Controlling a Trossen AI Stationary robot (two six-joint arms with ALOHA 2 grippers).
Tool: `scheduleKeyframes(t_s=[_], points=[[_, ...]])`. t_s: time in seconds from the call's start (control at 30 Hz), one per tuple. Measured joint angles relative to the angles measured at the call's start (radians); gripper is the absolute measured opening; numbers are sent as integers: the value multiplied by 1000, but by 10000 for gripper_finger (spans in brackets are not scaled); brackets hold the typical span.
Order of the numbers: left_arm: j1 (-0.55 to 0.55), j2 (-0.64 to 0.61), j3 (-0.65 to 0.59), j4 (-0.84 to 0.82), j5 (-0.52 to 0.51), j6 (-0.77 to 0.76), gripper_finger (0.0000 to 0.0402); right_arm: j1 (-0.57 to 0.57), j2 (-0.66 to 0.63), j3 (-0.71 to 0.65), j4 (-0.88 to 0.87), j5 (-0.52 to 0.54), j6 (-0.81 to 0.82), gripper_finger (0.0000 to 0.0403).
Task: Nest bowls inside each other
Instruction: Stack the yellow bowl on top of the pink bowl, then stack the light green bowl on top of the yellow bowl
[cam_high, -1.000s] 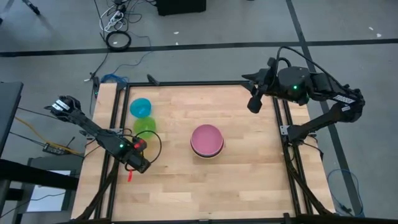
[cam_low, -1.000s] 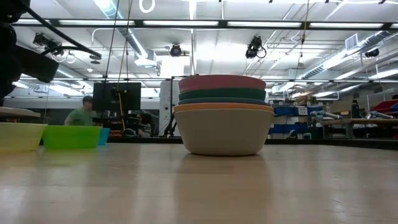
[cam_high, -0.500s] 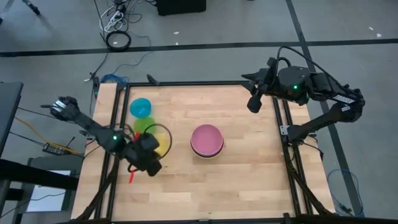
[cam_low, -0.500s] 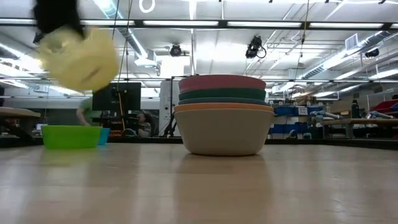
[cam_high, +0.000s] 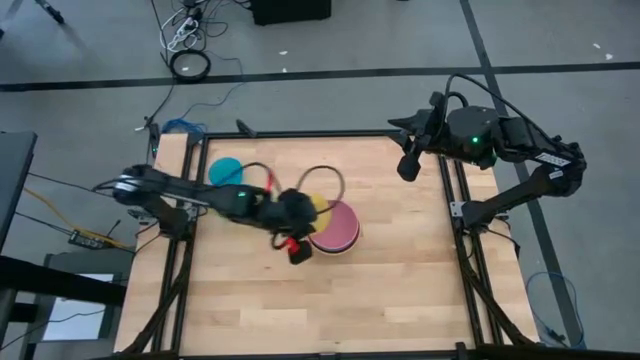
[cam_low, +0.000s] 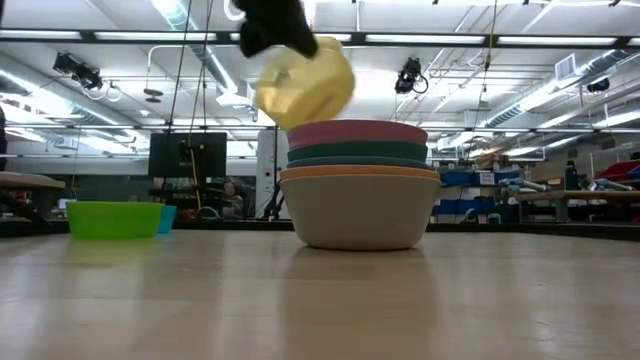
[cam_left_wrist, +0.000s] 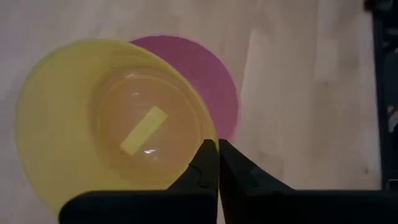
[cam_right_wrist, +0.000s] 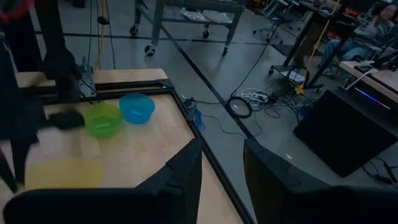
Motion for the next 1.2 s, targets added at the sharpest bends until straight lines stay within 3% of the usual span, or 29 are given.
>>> scheduleKeyframes(t_s=[0.23, 0.43, 0.6, 0.83, 1.0, 1.2], points=[[25, 218, 201, -12, 114, 112, 1, 0, 0, 0, -2, -1, -4, 103], [39, 314, 259, -137, 109, 119, 6, 0, 0, 0, -7, -2, -4, 103], [33, 308, 261, -137, 57, 107, 49, 0, 0, 0, -14, -2, -4, 103], [34, 291, 262, -147, 24, 76, 154, 0, 0, 0, -16, -2, -3, 103], [28, 227, 262, -378, -89, 1, 210, 0, 0, 0, -35, -2, 5, 103], [-13, 79, 218, -715, -220, -177, 215, 0, 0, 0, -59, -2, 13, 103]])
